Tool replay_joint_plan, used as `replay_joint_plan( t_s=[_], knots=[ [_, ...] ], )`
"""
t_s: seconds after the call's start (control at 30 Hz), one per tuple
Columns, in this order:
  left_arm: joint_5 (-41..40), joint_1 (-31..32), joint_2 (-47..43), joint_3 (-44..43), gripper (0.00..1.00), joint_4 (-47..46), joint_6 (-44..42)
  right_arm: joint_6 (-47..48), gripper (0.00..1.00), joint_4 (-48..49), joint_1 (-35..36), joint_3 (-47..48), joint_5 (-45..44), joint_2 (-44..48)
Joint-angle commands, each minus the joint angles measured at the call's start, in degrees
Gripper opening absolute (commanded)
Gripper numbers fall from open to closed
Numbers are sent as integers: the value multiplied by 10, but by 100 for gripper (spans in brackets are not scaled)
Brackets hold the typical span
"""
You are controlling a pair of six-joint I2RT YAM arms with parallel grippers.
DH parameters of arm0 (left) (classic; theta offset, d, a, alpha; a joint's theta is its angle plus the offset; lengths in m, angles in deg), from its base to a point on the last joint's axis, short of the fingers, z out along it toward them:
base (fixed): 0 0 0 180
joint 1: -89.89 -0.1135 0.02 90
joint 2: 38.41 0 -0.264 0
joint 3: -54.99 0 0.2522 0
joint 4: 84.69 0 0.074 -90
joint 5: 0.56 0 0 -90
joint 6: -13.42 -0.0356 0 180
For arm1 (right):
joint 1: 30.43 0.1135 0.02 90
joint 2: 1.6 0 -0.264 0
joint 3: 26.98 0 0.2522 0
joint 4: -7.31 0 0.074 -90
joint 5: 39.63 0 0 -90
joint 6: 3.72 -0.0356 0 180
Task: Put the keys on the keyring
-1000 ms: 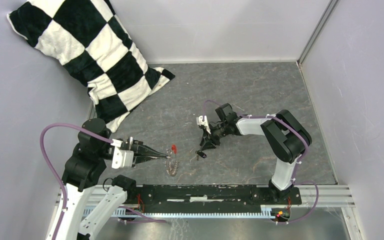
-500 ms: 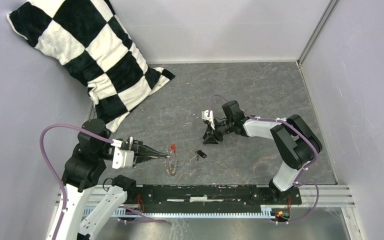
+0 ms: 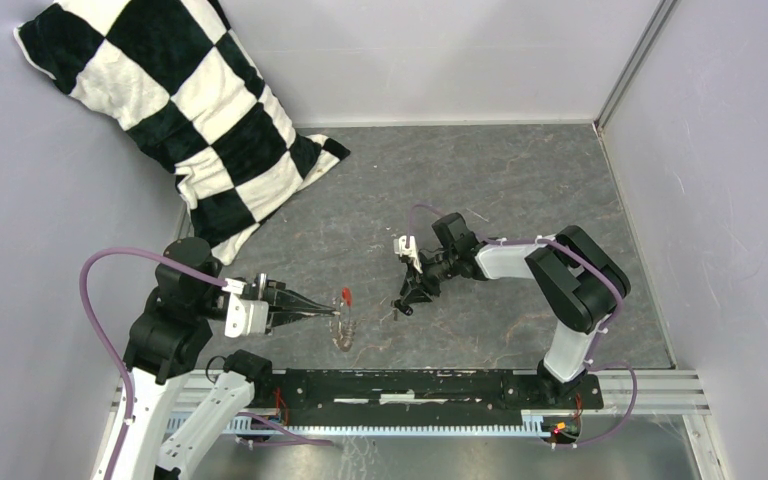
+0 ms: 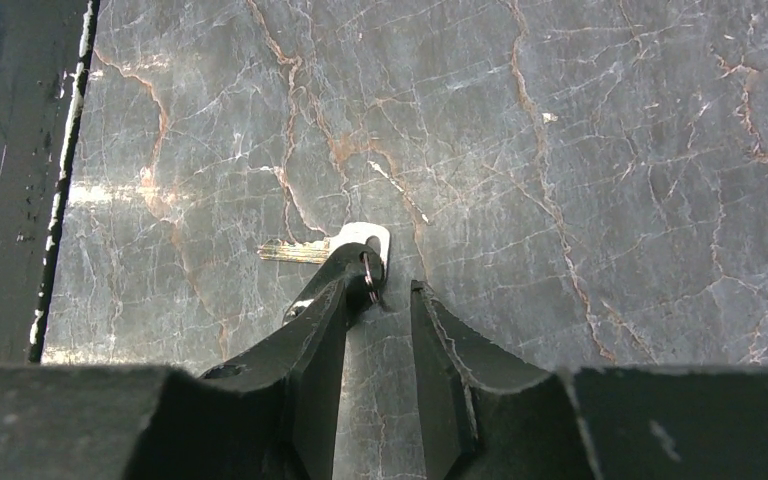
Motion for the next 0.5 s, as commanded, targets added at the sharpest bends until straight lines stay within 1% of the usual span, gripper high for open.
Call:
replay_joint_plan(
  t_s=[0.0,0.17,0.3,0.47],
  knots=[
    [4,0,-1,-2,2,-6,14,4,36,17,-1,-1,4,-4],
    [5,0,0,-3,2,-6,14,3,34,20,-1,-4,4,-9],
    [4,0,0,-3,2,-6,15,2,31,14,-1,4,8,-17],
    [4,0,-1,-3,2,-6,18,3,30,11,-1,10,24,-14]
  ],
)
